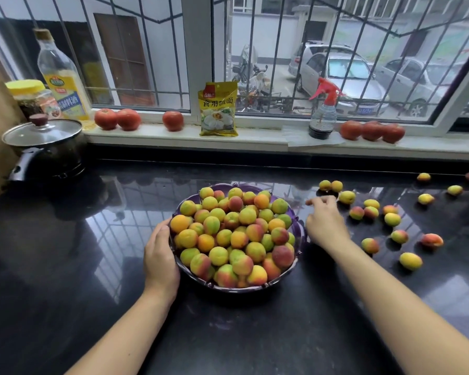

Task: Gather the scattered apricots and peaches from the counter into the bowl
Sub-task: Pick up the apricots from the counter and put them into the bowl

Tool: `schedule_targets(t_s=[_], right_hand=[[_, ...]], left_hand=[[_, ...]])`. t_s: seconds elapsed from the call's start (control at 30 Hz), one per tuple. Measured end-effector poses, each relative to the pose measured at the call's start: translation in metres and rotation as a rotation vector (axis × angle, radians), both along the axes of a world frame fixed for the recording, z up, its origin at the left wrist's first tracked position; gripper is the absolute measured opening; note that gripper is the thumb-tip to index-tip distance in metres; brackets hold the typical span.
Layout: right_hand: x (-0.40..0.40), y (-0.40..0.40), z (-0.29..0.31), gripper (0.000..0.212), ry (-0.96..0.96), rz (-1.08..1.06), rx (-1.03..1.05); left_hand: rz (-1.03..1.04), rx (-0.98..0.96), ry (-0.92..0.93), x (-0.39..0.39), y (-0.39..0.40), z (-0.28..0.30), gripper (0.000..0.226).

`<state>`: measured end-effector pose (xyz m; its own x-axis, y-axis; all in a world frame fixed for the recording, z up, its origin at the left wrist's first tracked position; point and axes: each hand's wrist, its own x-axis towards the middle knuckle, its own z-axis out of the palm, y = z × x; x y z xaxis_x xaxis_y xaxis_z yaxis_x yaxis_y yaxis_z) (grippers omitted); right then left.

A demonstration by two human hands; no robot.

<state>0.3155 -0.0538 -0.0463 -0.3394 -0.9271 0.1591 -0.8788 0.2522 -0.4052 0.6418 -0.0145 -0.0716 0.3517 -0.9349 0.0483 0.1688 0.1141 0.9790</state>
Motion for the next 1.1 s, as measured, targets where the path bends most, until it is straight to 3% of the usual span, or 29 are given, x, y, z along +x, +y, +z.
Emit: schedule_targets(t_s=[0.27,0.43,0.6,0.93,1.03,1.1], right_hand=[[-0.04,-0.067,0.01,0.071,0.569,0.007,0.231],[-0.047,-0.09,0.007,0.066,0.762,0.022,0.326],[-0.041,-0.094,0.011,0.042,0.793,0.028,0.362],[-0.039,-0.074,0.004,0.028,0.948,0.074,0.195],[-0.034,-0.071,0.006,0.024,0.798,0.144,0.094],[-0.026,-0.068,0.009,0.03,0.57,0.155,-0.022]], left_hand=[[-0.004,-0.028,0.035,-0.002,0.001,0.001,0.038],[-0.008,-0.04,0.001,0.0,-0.001,-0.001,0.036],[0.032,-0.038,-0.062,-0.004,0.002,0.003,0.037],[0.019,-0.032,0.006,-0.004,0.003,0.004,0.038],[0.029,-0.018,0.021,-0.004,0.001,0.003,0.041],[0.033,-0.017,0.018,-0.004,0.001,0.003,0.04]])
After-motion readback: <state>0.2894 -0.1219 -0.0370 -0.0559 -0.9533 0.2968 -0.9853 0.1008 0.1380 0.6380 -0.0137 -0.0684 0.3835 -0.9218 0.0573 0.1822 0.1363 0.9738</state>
